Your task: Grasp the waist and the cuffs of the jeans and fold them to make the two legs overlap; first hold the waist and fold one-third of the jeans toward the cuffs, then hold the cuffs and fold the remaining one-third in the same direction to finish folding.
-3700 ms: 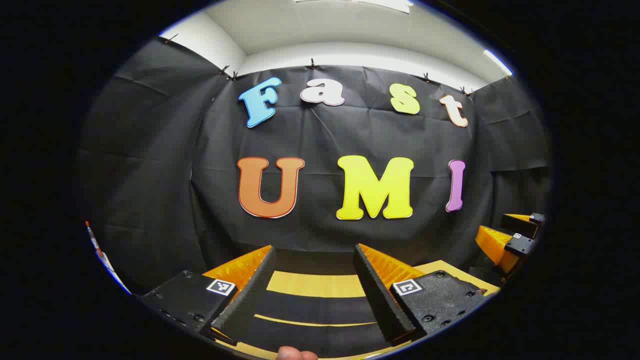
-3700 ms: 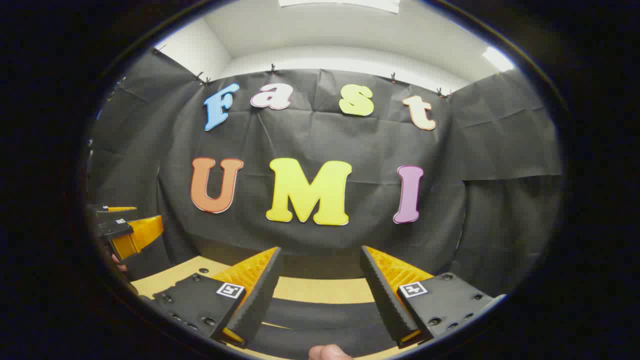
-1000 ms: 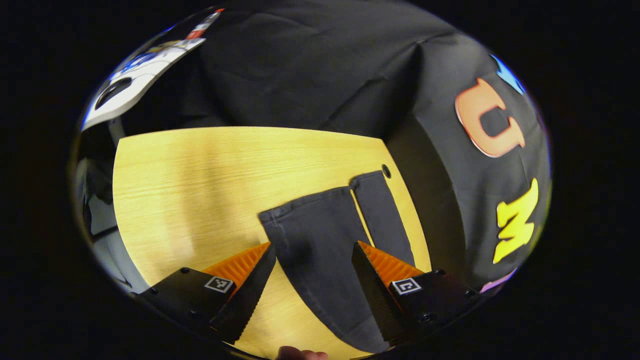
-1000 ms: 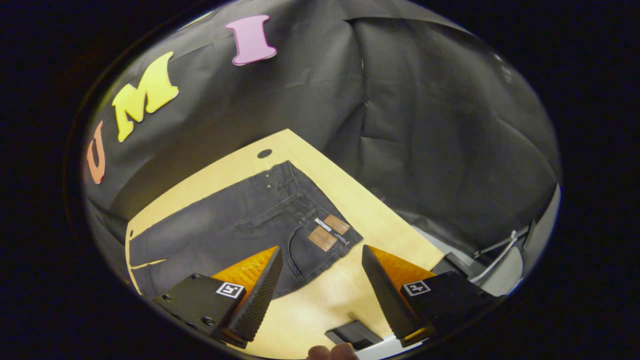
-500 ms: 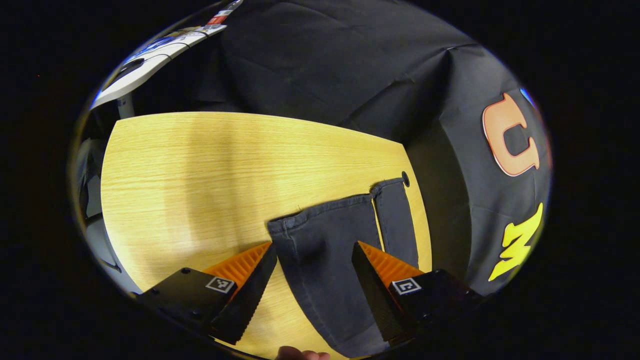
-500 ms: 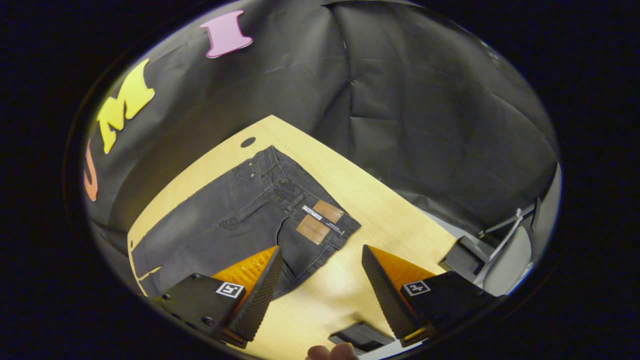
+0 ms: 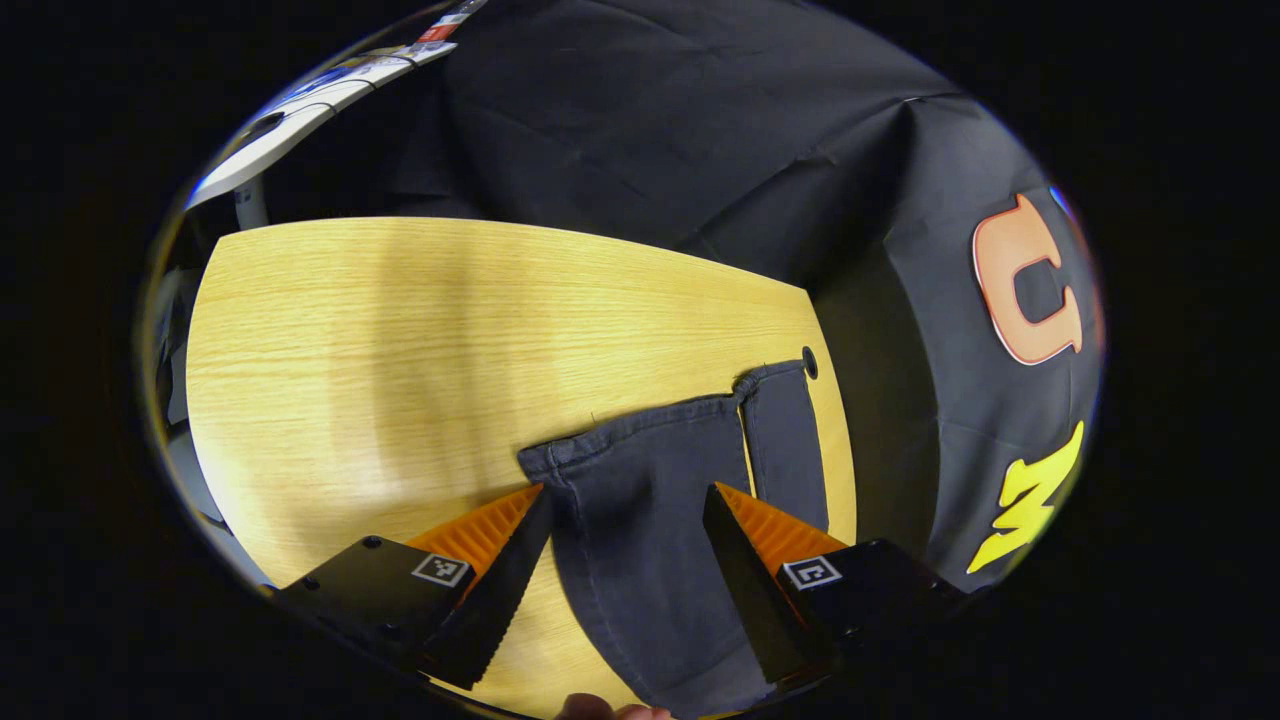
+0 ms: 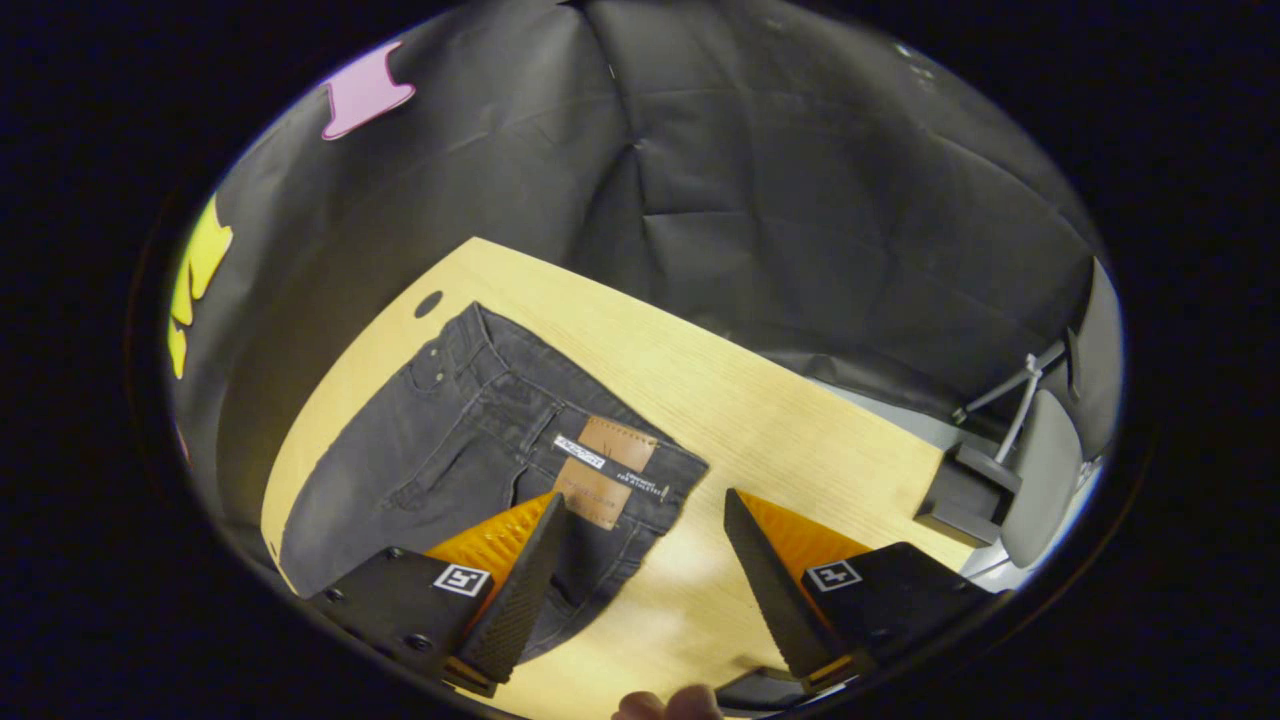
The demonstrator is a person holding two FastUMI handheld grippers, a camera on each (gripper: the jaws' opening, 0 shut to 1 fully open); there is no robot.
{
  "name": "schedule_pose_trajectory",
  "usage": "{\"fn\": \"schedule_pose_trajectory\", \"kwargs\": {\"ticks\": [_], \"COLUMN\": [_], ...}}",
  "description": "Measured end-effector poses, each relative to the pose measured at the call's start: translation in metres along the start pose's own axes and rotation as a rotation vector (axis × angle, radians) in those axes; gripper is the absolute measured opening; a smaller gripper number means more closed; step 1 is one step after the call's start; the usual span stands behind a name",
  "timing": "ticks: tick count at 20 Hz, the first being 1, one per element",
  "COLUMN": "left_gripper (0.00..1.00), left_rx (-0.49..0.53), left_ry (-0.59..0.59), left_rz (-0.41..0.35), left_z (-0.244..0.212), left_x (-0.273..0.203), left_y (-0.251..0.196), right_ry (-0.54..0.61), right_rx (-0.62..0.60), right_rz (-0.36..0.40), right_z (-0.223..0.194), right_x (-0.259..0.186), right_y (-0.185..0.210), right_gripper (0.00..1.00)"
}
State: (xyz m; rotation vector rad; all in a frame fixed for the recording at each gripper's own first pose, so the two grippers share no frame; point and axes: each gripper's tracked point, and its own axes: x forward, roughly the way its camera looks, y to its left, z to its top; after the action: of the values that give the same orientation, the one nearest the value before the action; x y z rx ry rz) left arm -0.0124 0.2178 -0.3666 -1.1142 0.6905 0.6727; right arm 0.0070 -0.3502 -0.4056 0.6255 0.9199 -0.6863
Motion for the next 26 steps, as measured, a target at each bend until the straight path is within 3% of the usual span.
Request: {"fn": "schedule_pose_trajectory", "kwargs": {"ticks": [3,7,8,9,10,11,14,16,18,20,26], "left_gripper": [0.98,0.96,0.99,0.84,0.75,0.71,0.36,0.22,0.13,0.08,0.04], "left_rx": [-0.005,0.039,0.044,0.048,0.049,0.045,0.029,0.008,-0.011,-0.026,-0.028], "left_ry": [0.007,0.017,0.016,0.018,0.018,0.013,0.013,0.022,0.039,0.047,0.078], "left_rz": [0.003,0.046,0.057,0.065,0.07,0.077,0.114,0.084,0.058,0.041,-0.018], "left_z": [0.001,-0.003,-0.004,-0.006,-0.006,-0.006,-0.005,-0.005,-0.005,-0.005,-0.005], "left_x": [0.005,0.013,0.017,0.019,0.021,0.022,0.026,0.028,0.026,0.026,0.01], "left_y": [-0.005,-0.007,-0.007,-0.007,-0.007,-0.005,0.004,0.001,0.002,0.001,-0.022], "right_ry": [-0.015,-0.028,-0.029,-0.033,-0.028,-0.022,-0.013,0.013,0.042,0.078,0.177], "right_rx": [-0.037,-0.204,-0.201,-0.19,-0.193,-0.199,-0.231,-0.225,-0.227,-0.189,-0.015], "right_rz": [-0.037,-0.11,-0.112,-0.113,-0.109,-0.094,-0.055,-0.057,-0.078,-0.061,0.071], "right_z": [0.003,0.003,0.001,0.002,0.002,0.001,0.002,-0.002,-0.003,-0.005,0.004], "right_x": [0.008,0.013,0.014,0.013,0.013,0.015,0.017,0.012,0.015,0.015,0.002], "right_y": [0.001,0.008,0.009,0.008,0.007,0.009,0.02,0.029,0.03,0.032,0.041], "right_gripper": [0.97,0.99,0.94,0.98,0.93,0.89,0.7,0.47,0.23,0.2,0.03]}}
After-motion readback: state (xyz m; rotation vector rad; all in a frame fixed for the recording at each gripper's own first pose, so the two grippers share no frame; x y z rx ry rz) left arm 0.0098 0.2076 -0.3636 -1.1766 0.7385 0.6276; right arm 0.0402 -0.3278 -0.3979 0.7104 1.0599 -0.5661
